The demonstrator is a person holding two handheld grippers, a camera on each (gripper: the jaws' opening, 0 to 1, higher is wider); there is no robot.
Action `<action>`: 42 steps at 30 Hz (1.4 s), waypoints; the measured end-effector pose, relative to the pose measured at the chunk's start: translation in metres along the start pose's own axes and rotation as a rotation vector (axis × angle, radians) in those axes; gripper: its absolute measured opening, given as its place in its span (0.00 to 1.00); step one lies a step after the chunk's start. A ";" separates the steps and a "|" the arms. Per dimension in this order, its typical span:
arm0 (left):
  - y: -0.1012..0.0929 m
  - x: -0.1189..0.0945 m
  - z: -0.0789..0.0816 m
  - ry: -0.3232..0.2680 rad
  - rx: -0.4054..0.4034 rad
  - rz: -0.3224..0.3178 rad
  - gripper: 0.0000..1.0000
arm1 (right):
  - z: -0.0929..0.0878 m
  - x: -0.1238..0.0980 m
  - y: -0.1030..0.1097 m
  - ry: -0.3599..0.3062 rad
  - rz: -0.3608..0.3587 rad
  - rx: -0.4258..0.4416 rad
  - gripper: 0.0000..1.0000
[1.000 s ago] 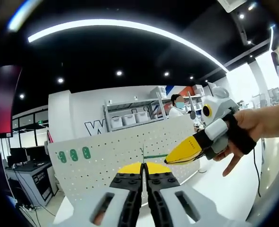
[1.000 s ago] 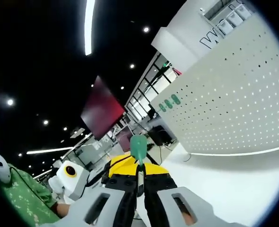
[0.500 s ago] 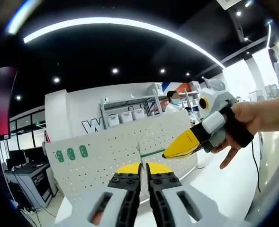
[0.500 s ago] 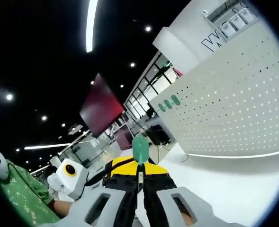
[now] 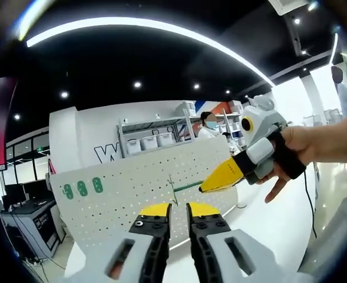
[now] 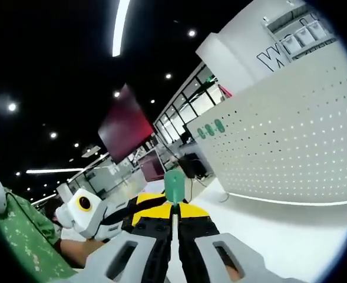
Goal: Insert the hook assembly into the mounting plate slot until the hook locks in place.
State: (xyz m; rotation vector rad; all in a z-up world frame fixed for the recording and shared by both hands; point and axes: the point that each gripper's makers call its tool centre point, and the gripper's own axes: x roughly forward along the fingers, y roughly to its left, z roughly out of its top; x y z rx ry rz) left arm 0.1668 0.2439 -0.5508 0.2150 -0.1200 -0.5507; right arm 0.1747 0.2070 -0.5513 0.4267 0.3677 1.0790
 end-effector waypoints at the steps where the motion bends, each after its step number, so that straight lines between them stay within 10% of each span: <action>1: 0.000 -0.001 0.000 0.003 0.004 -0.005 0.12 | 0.000 0.000 0.000 0.003 -0.002 -0.003 0.01; 21: 0.006 0.007 0.011 0.098 0.082 -0.158 0.14 | -0.022 -0.001 0.006 0.144 -0.047 -0.235 0.01; 42: 0.006 0.012 0.001 0.123 0.009 -0.143 0.03 | -0.023 0.003 -0.001 0.177 -0.114 -0.444 0.01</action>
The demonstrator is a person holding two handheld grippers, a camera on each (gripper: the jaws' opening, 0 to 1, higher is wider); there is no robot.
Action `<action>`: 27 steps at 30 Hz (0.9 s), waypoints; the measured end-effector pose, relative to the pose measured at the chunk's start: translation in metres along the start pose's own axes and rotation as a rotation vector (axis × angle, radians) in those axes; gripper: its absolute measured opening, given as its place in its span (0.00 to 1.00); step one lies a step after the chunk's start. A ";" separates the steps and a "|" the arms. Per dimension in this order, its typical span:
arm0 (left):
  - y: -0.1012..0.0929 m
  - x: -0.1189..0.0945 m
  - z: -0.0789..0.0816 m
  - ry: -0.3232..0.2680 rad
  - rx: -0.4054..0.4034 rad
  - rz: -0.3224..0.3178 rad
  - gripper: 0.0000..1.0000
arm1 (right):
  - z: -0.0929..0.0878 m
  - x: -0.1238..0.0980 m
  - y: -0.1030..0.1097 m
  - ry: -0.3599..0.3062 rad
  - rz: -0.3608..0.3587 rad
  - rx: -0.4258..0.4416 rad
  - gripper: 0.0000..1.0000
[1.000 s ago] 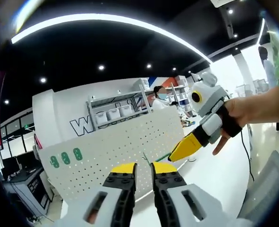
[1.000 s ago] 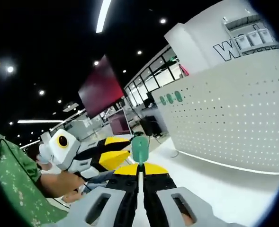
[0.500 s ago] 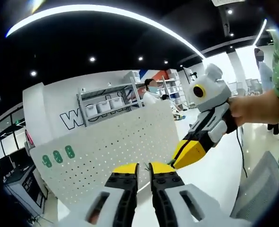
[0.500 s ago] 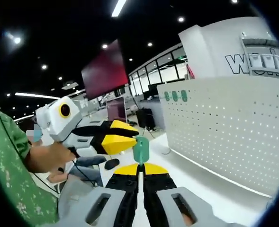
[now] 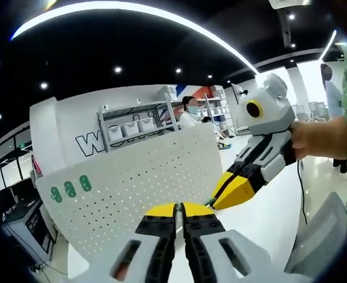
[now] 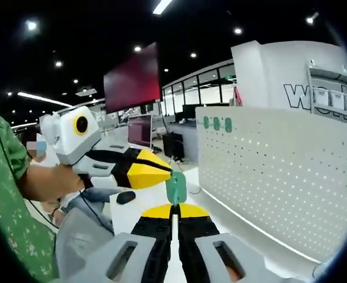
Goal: Insert the hook assembly into the mounting plate slot until the hook locks in place.
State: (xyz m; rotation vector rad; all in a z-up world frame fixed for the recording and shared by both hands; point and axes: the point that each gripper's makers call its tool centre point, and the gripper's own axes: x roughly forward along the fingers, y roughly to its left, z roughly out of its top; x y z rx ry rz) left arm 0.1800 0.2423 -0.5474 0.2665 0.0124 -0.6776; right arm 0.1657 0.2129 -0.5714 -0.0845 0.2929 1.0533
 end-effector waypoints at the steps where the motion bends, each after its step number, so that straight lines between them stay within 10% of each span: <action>1: 0.001 0.000 0.000 -0.003 -0.001 0.004 0.02 | 0.001 0.000 0.000 -0.003 0.000 -0.001 0.01; 18: -0.008 0.000 -0.002 0.037 0.118 -0.040 0.02 | -0.006 -0.002 -0.007 0.050 -0.029 -0.077 0.01; 27: -0.032 0.002 -0.016 0.097 0.237 -0.198 0.07 | -0.013 -0.003 -0.004 0.094 -0.012 -0.100 0.01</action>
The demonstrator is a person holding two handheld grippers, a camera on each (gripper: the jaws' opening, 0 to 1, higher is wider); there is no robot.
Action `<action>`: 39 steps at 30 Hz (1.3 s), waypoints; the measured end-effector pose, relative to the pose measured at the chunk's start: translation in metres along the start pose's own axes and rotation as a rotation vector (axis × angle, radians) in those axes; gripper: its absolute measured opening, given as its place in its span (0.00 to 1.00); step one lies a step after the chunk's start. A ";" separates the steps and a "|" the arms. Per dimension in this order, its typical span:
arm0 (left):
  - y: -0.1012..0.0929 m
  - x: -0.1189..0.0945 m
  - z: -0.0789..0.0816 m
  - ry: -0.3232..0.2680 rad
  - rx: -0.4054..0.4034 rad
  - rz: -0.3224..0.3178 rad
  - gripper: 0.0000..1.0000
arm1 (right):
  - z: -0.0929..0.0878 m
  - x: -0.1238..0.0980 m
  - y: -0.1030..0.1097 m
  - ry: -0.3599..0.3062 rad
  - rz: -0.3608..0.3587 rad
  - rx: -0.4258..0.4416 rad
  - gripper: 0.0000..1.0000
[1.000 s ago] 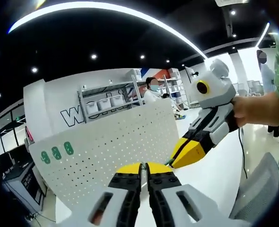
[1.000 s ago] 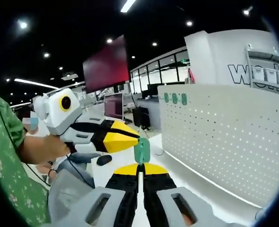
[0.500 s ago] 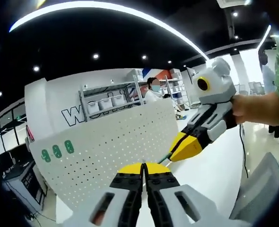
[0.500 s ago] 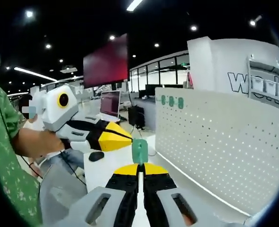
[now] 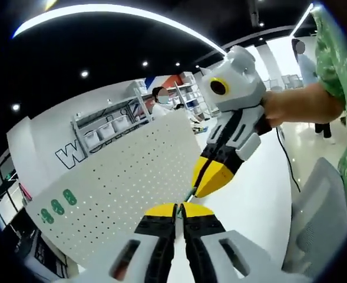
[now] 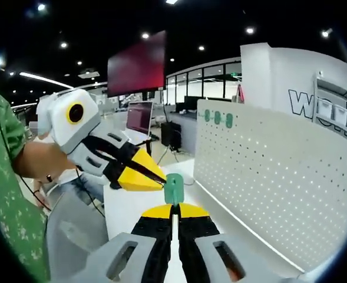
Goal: Insert the hook assembly into the mounting plate slot until the hook locks in place.
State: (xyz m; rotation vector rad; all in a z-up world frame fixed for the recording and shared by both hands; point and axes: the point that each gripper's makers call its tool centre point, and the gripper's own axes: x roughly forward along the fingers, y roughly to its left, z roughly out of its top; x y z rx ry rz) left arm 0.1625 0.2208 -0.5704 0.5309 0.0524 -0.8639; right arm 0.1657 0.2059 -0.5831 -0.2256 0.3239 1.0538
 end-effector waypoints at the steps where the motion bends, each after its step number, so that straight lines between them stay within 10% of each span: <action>1: -0.003 0.000 -0.001 0.009 0.012 -0.021 0.08 | -0.001 0.000 0.000 0.006 0.002 -0.004 0.01; 25: -0.045 -0.006 -0.023 0.112 0.143 -0.394 0.07 | -0.026 0.002 0.037 0.168 0.173 -0.111 0.01; 39: -0.059 -0.006 -0.035 0.168 0.159 -0.458 0.04 | -0.034 0.002 0.051 0.231 0.228 -0.164 0.01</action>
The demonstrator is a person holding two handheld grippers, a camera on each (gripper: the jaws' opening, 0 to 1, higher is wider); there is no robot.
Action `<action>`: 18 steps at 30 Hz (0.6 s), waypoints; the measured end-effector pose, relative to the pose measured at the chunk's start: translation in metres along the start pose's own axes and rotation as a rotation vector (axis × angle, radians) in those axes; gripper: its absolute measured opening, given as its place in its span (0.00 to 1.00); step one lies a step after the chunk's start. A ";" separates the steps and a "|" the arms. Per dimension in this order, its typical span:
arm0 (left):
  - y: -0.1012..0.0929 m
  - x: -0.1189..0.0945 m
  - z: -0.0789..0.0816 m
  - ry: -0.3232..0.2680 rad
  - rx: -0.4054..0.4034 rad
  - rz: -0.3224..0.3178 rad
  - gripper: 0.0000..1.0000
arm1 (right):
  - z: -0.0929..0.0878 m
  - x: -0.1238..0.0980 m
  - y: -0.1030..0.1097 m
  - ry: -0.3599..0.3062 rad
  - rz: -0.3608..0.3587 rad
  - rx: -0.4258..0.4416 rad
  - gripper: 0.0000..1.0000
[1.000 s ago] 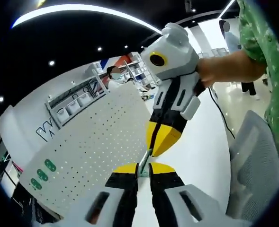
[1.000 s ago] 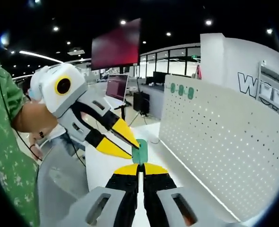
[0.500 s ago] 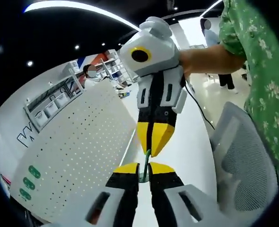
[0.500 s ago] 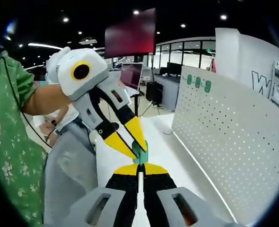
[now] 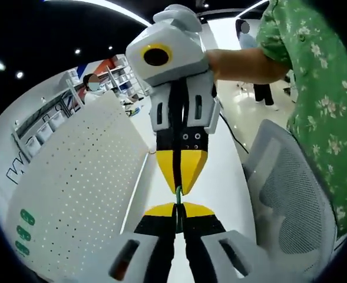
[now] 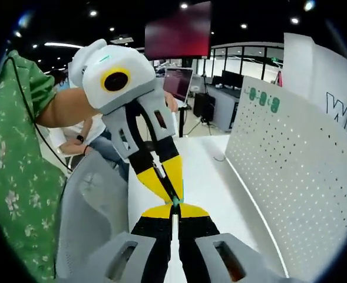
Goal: Insert the hook assembly into the mounting plate slot until the hook locks in place.
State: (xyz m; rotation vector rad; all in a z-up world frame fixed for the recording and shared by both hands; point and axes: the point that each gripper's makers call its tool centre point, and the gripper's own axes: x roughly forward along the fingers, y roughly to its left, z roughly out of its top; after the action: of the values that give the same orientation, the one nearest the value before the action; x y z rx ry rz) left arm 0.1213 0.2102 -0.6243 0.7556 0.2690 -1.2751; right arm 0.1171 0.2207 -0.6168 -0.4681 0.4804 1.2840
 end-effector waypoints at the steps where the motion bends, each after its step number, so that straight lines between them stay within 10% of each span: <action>1: -0.001 0.000 0.000 0.000 -0.004 0.000 0.04 | 0.000 0.000 0.000 0.007 -0.001 -0.005 0.01; 18: 0.020 -0.012 -0.001 -0.168 -0.206 0.100 0.02 | 0.013 -0.006 -0.017 -0.100 -0.055 0.067 0.07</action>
State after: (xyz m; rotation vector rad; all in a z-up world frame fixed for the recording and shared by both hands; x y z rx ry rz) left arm 0.1369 0.2214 -0.6108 0.4772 0.2195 -1.1881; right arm 0.1337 0.2197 -0.6013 -0.3565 0.4227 1.2283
